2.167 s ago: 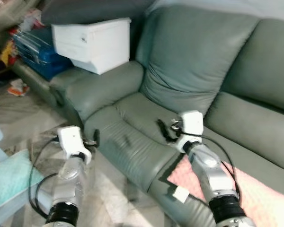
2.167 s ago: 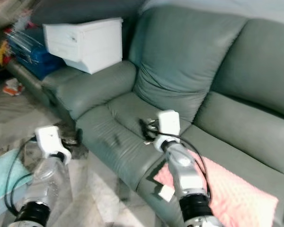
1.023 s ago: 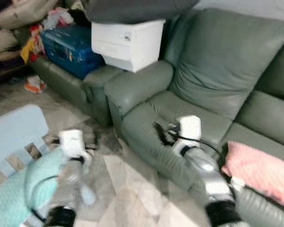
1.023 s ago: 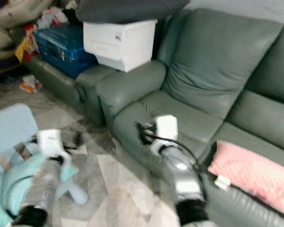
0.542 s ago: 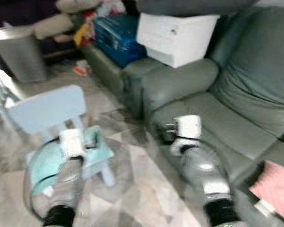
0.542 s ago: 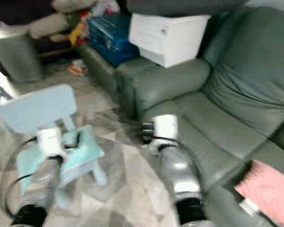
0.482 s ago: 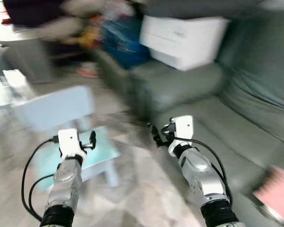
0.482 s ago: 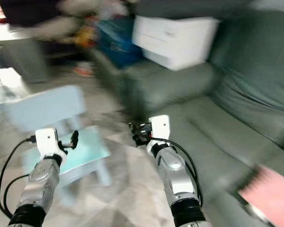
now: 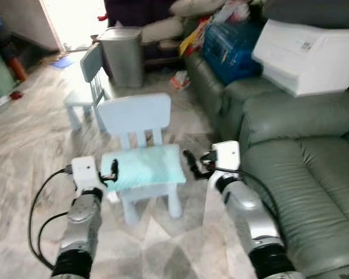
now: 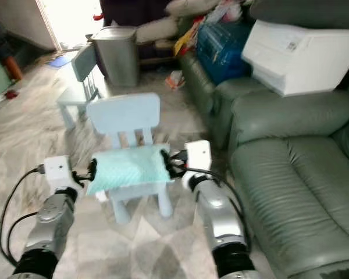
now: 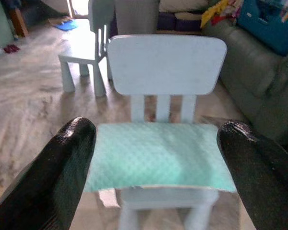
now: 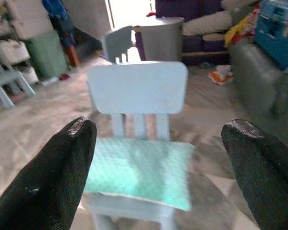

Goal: Move the pillow to the sofa

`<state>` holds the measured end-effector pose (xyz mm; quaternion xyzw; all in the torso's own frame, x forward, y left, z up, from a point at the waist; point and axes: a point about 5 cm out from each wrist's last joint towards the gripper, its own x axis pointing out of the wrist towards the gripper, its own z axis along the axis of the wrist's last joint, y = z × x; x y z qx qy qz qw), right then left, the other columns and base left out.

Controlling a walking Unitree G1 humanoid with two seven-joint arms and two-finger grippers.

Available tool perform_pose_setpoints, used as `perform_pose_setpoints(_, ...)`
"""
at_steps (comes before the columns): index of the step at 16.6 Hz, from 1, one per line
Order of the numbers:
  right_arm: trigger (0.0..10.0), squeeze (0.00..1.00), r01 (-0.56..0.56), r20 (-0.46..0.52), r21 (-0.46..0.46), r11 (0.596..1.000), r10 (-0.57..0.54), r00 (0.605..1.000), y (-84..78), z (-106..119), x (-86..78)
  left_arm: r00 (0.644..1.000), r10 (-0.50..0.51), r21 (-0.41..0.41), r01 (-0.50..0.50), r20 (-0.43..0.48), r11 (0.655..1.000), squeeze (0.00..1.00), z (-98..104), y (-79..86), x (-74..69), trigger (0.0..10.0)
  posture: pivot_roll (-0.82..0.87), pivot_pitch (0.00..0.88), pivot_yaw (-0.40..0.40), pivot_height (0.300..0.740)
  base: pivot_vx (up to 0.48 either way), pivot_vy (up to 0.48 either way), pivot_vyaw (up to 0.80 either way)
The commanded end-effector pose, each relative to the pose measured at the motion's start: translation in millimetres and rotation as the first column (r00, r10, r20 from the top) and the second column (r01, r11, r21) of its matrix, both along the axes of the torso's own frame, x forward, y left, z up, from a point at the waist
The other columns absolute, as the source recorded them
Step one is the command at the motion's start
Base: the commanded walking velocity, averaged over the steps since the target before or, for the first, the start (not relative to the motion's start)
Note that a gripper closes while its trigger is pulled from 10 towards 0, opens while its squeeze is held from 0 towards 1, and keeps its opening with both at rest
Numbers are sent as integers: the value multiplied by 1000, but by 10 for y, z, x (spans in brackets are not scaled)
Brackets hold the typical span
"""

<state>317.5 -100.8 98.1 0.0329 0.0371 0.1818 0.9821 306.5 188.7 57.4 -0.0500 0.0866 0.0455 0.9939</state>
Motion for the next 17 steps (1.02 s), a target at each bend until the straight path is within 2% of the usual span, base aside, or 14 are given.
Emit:
perform_pose_setpoints(1,10000,0,1,15,4,1000,-1,1000,19,40,14,1000,12,-1,-12,10,1000,0,33,33,25,10000,-138,0,39,740,0,0,0)
perform_pose_setpoints(3,10000,0,-9,24,-14,1000,9,1000,37,41,5,999,28,34,-28,27,999,0,49,58,27,10000,-138,0,39,740,0,0,800)
perform_pose_setpoints(6,10000,0,1,17,6,1000,-1,1000,26,41,7,999,26,39,-27,37,999,0,55,57,26,10000,-138,0,39,740,0,0,800)
perform_pose_setpoints(8,10000,0,8,13,16,1000,-8,1000,15,39,8,1000,9,1,-9,21,1000,0,32,45,17,10000,-138,0,39,740,0,0,0)
perform_pose_setpoints(17,10000,0,1,17,16,1000,-1,1000,21,45,5,1000,-8,-58,9,22,998,0,14,29,6,10000,-143,0,39,740,0,0,0)
